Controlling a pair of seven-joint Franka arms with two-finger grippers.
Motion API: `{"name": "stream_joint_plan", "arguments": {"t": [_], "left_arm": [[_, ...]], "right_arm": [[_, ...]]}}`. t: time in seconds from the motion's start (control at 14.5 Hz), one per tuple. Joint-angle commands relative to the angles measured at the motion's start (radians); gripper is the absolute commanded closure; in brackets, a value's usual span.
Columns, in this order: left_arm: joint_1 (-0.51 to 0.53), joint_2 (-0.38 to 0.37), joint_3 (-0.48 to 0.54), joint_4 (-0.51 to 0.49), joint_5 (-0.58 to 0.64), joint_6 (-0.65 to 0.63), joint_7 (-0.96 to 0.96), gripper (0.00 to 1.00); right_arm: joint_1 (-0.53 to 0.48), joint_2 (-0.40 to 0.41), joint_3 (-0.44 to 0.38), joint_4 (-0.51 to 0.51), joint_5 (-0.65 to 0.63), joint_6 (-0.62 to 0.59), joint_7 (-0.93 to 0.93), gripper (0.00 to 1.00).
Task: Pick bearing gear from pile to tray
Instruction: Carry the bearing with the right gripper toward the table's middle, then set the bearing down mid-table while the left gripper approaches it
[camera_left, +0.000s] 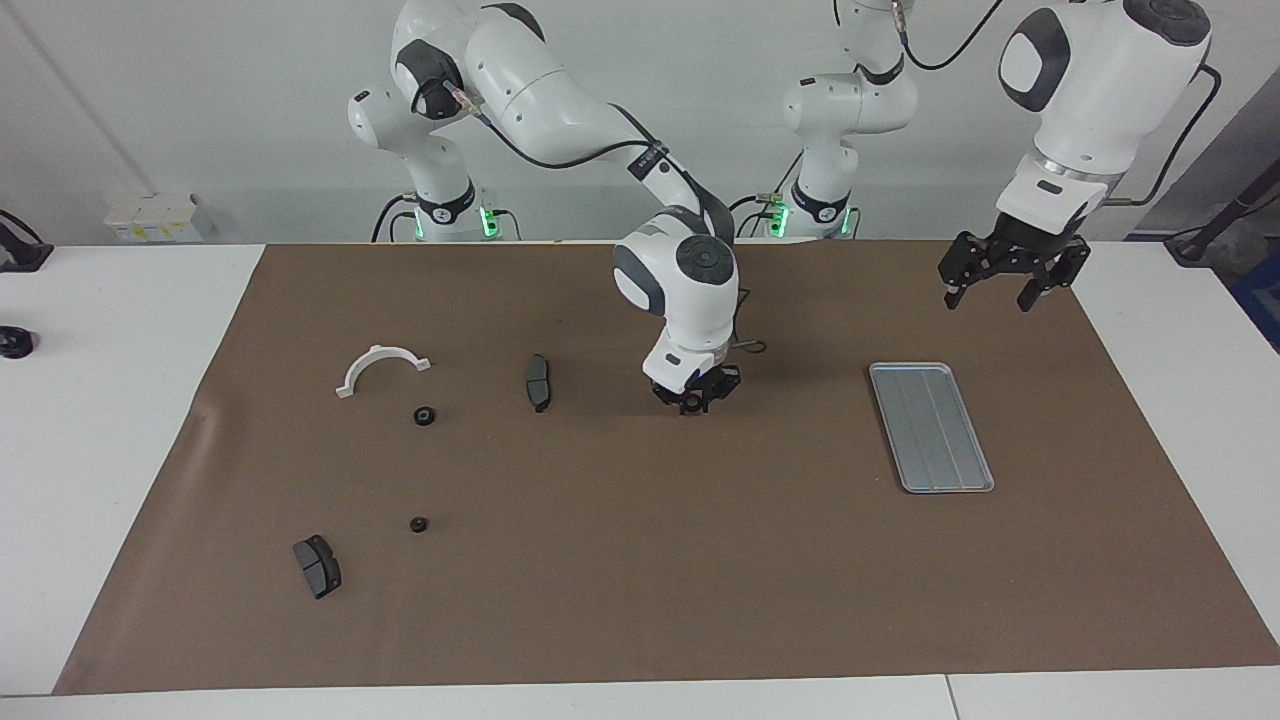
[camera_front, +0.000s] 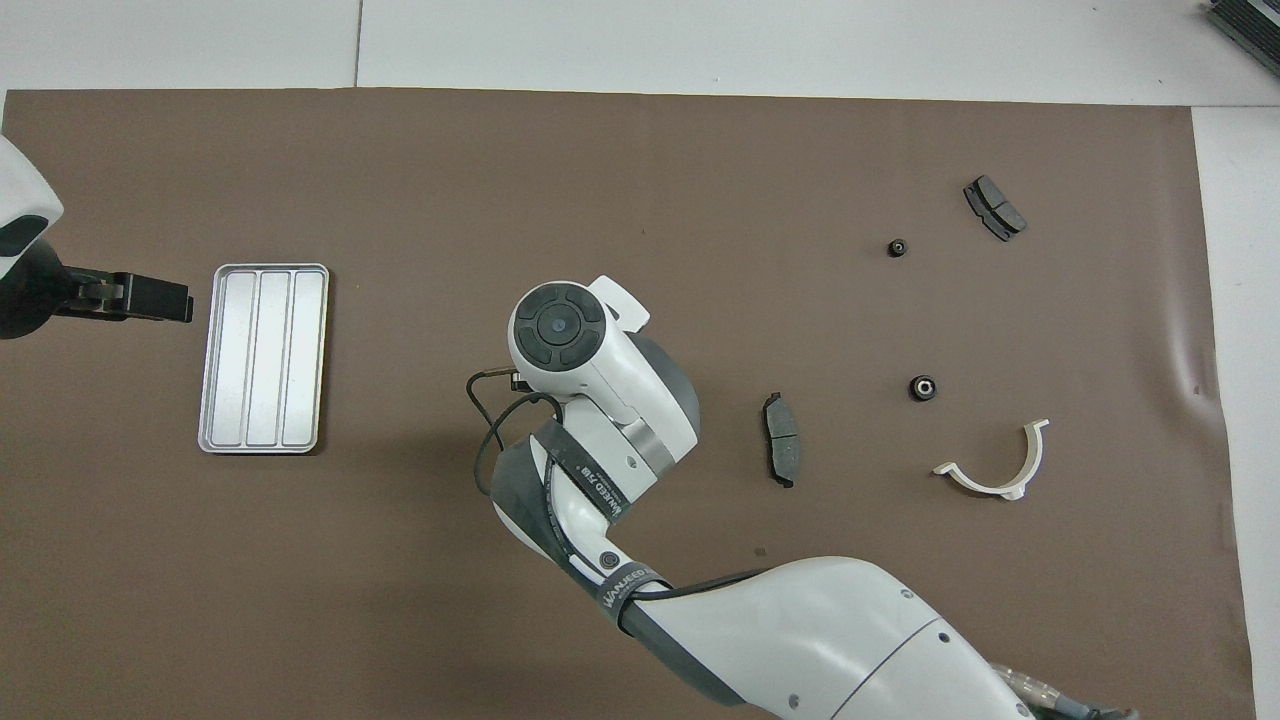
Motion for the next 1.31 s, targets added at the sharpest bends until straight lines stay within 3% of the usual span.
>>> {"name": "stream_joint_plan", "arguments": {"t": [0.0, 0.14, 0.28, 0.55, 0.9, 1.24], "left_arm": [[-0.014, -0.019, 0.011, -0.035, 0.01, 0.024, 0.0, 0.0], [-0.014, -0.018, 0.011, -0.035, 0.01, 0.021, -0.001, 0.0], [-0.022, -0.016, 0.011, -0.035, 0.01, 0.024, -0.001, 0.0], [-0.035, 0.002, 0.011, -0.028, 0.01, 0.055, -0.024, 0.0], [-0.11, 0.043, 0.011, -0.028, 0.01, 0.115, -0.114, 0.0], [-0.209, 0.105, 0.014, -0.036, 0.024, 0.168, -0.22, 0.0]], "right_arm": [[-0.006, -0.041, 0.002, -0.064, -0.013, 0.029, 0.027, 1.0], [-0.007, -0.044, 0.002, -0.074, -0.013, 0.029, 0.027, 0.97], [-0.007, -0.044, 0.002, -0.074, -0.013, 0.029, 0.029, 0.85], [-0.013, -0.044, 0.002, -0.074, -0.013, 0.052, 0.029, 0.39], [-0.028, -0.044, 0.001, -0.049, -0.013, 0.046, 0.026, 0.36], [-0.13, -0.05, -0.002, -0.006, -0.007, 0.036, -0.06, 0.37]]}}
